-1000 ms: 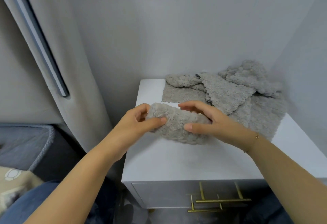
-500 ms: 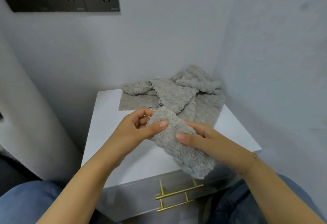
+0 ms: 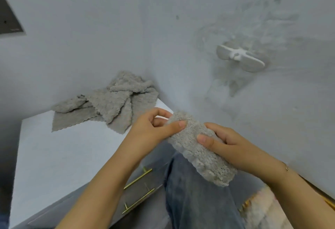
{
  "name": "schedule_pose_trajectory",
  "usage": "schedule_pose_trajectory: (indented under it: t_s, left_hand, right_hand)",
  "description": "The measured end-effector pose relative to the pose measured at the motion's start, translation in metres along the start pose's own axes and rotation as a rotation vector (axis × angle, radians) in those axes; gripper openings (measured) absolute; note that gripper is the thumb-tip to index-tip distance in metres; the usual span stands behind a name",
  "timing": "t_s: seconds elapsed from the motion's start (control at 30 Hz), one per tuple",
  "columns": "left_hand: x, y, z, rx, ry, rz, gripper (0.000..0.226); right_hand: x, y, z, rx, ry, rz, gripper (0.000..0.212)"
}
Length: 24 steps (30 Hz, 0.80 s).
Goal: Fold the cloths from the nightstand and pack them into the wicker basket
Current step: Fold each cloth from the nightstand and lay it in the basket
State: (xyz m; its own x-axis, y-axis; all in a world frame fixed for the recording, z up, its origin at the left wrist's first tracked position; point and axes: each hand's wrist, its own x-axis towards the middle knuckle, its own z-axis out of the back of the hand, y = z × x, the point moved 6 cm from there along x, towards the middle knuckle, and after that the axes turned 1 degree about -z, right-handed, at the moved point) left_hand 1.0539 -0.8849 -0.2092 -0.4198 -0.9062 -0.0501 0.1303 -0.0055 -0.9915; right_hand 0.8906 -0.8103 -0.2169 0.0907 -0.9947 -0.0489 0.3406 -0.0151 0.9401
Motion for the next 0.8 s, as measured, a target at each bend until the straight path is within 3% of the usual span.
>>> schedule_pose_trajectory:
  t_s: [0.17,0.27,0.33,0.47,0.7,0.8]
  left_hand:
    - [-0.019,0.003,-0.089,0.066,0.293,-0.049,0.033]
    - [-0.041,0.015,-0.147,0.134,0.491,-0.052,0.040]
    - [-0.049,0.023,-0.169,0.181,0.543,-0.060,0.040]
    - [-0.059,0.048,-0.221,0.304,0.670,-0.065,0.032]
    - [-0.055,0.118,-0.304,0.543,0.875,-0.014,0.024]
    - [-0.043,0.141,-0.348,0.636,0.929,-0.053,0.025]
  right_hand:
    - [-0.093,-0.035,0.034,0.055,-0.113,-0.126,0.030]
    - [-0.153,-0.061,0.050,0.014,-0.181,-0.227,0.031]
    - [-0.178,-0.077,0.060,-0.019,-0.222,-0.290,0.030]
    - [-0.239,-0.130,0.083,0.042,-0.443,-0.438,0.029]
    - [-0.326,-0.292,0.095,0.114,-0.970,-0.819,0.040]
    - [-0.336,-0.340,0.079,0.091,-1.059,-0.936,0.041]
